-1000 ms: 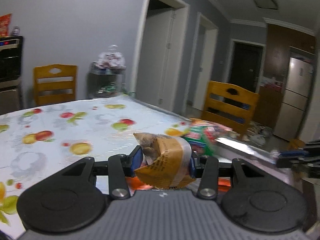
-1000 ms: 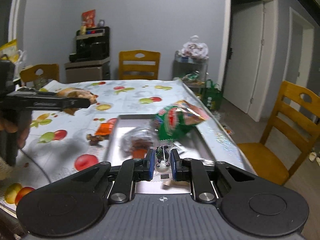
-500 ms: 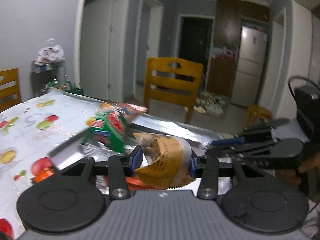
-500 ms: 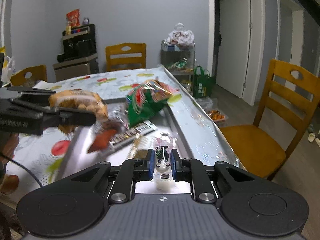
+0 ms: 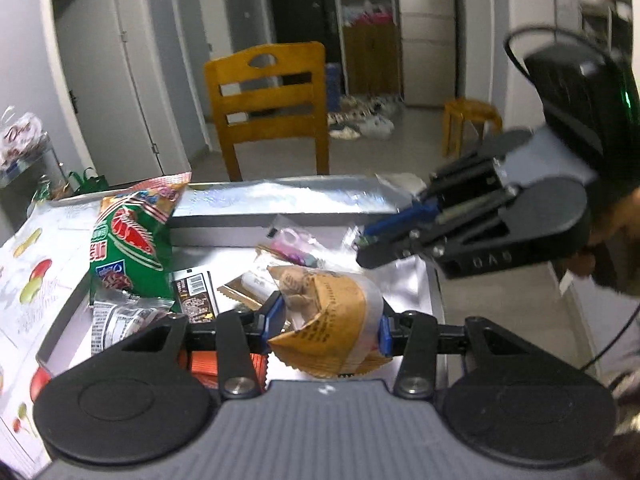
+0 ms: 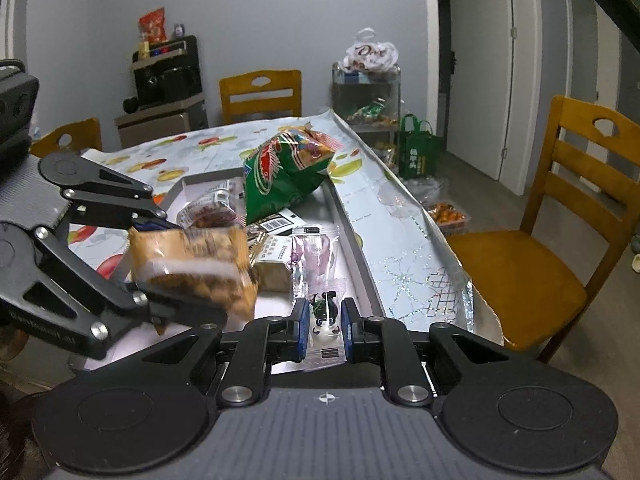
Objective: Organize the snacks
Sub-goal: 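Lift the pastry with left gripper while right gripper carries the candy over the tray, then open left gripper to drop the pastry while right gripper releases the candy into the tray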
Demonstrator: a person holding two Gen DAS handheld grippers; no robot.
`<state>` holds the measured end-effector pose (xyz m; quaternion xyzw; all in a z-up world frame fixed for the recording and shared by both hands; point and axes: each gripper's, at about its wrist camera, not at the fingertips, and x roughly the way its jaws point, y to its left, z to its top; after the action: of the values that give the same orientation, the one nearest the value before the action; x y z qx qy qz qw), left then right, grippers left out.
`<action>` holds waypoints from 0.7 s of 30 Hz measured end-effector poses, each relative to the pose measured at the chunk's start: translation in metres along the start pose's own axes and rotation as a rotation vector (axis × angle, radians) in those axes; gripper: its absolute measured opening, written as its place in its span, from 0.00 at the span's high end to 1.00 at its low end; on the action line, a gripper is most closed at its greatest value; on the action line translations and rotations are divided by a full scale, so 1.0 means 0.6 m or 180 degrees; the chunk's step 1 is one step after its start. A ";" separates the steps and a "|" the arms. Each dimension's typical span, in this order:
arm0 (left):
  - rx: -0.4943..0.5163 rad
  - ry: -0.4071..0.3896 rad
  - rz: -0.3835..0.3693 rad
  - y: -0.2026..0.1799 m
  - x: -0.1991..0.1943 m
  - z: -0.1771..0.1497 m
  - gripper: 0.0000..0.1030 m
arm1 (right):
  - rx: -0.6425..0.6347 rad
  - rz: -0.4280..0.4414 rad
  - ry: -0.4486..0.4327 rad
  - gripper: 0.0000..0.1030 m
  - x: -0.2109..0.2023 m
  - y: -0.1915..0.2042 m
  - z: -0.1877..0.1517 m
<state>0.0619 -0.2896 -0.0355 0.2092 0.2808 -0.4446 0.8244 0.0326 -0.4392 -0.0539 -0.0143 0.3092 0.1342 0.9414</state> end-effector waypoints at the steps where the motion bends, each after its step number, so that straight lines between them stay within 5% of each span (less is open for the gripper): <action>1: 0.0032 0.0032 -0.0009 0.000 0.004 0.002 0.58 | -0.0011 0.0006 0.0004 0.81 0.001 0.001 0.000; 10: 0.0145 0.0049 0.0039 -0.003 0.003 0.003 0.52 | 0.0029 -0.0001 -0.0024 0.76 -0.003 -0.001 0.006; 14: 0.0119 -0.0067 0.0103 0.001 -0.012 0.002 0.27 | 0.0033 0.0012 -0.0071 0.66 -0.010 0.003 0.010; 21: -0.0001 -0.0207 0.0224 0.018 -0.045 -0.009 0.17 | 0.0036 0.0036 -0.0127 0.47 -0.017 0.017 0.021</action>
<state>0.0574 -0.2644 -0.0208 0.2042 0.2464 -0.4219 0.8483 0.0295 -0.4305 -0.0373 -0.0045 0.2912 0.1381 0.9466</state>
